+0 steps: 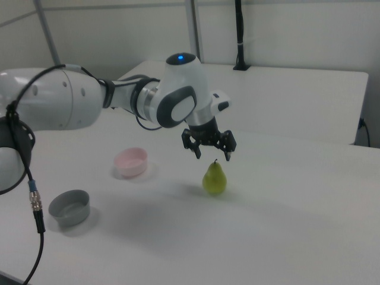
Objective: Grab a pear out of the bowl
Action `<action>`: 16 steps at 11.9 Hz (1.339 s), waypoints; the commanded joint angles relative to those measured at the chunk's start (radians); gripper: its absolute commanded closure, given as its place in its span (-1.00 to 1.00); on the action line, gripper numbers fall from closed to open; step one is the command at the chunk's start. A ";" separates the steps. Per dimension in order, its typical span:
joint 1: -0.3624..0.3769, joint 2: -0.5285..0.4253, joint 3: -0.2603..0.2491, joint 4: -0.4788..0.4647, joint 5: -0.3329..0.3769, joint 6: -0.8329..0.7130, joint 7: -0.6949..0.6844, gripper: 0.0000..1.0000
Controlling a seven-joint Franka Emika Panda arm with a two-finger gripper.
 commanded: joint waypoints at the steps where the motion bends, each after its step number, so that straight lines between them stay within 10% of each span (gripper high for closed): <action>1: 0.009 -0.160 -0.004 -0.033 0.011 -0.182 -0.012 -1.00; 9: 0.070 -0.470 0.033 -0.035 0.011 -0.684 0.270 -1.00; 16: 0.194 -0.508 0.018 -0.084 0.020 -0.550 0.320 -1.00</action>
